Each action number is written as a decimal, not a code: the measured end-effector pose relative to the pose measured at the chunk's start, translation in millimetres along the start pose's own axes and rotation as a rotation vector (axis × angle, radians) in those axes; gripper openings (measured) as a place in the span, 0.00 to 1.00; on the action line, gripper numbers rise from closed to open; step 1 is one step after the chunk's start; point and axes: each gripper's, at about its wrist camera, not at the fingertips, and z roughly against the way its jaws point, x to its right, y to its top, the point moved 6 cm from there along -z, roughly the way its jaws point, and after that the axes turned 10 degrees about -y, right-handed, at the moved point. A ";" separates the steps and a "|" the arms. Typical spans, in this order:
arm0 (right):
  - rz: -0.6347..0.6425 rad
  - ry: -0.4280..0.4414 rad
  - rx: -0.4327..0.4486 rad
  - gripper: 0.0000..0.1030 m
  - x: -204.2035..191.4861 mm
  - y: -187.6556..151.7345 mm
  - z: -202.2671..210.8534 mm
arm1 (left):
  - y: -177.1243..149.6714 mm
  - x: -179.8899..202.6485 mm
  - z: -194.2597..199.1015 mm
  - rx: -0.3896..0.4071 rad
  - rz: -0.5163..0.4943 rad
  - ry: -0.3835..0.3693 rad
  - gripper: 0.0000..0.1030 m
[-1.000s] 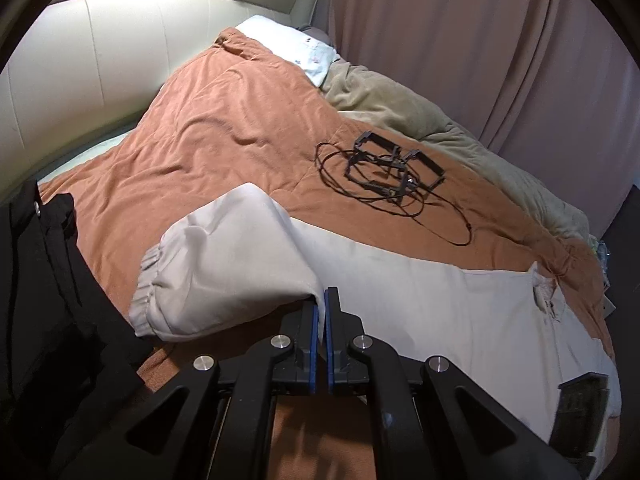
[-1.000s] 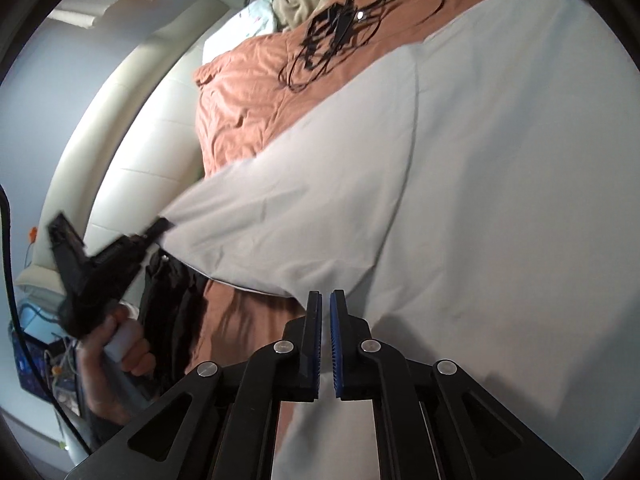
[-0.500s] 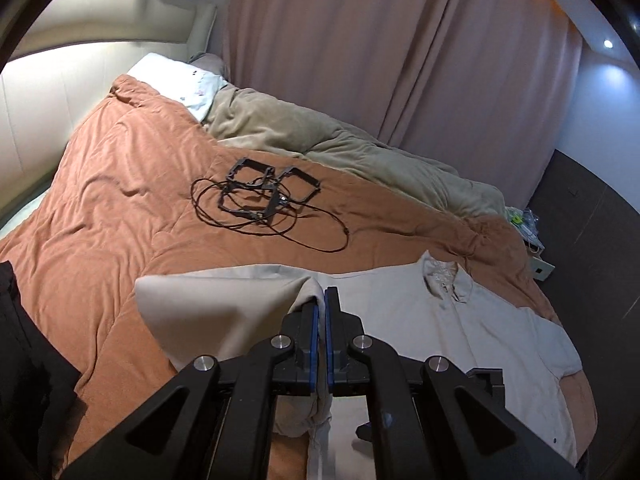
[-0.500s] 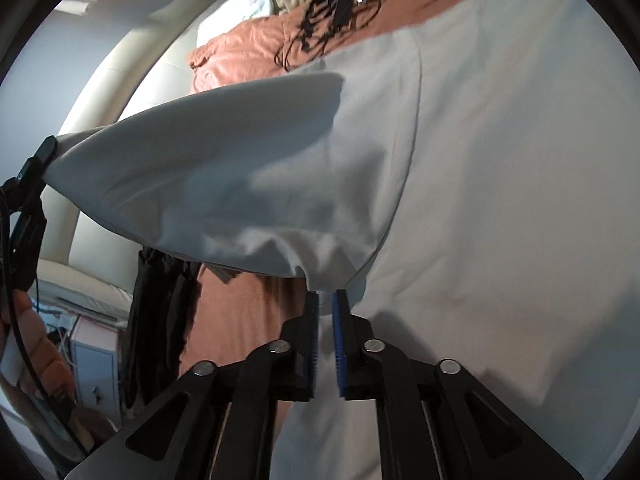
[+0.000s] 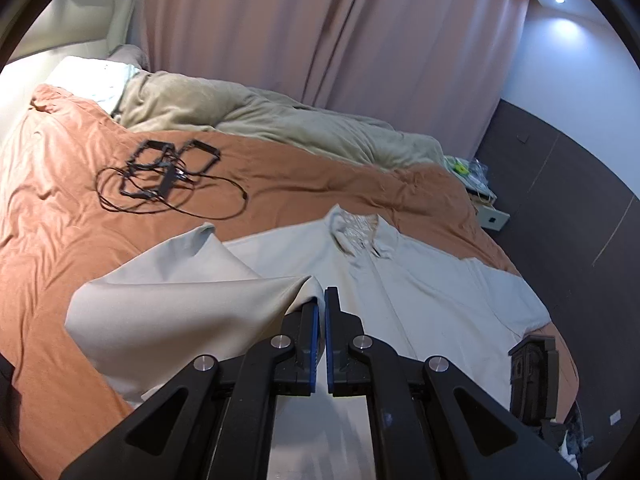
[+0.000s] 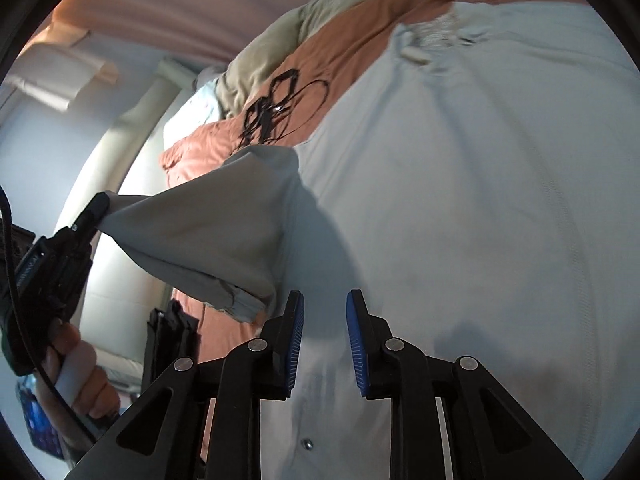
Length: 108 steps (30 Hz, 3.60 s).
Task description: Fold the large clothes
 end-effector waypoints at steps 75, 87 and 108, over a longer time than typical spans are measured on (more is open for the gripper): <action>0.425 -0.153 0.019 0.15 -67.1 -1.0 -55.2 | -145.3 -138.9 44.4 0.059 0.459 0.274 0.55; 0.096 0.001 0.198 0.15 15.7 68.4 44.9 | -140.1 -100.8 10.2 0.004 0.351 0.291 0.55; -0.314 -0.205 0.098 0.66 155.7 67.3 48.5 | -148.6 -101.3 -20.0 -0.098 0.288 0.346 0.55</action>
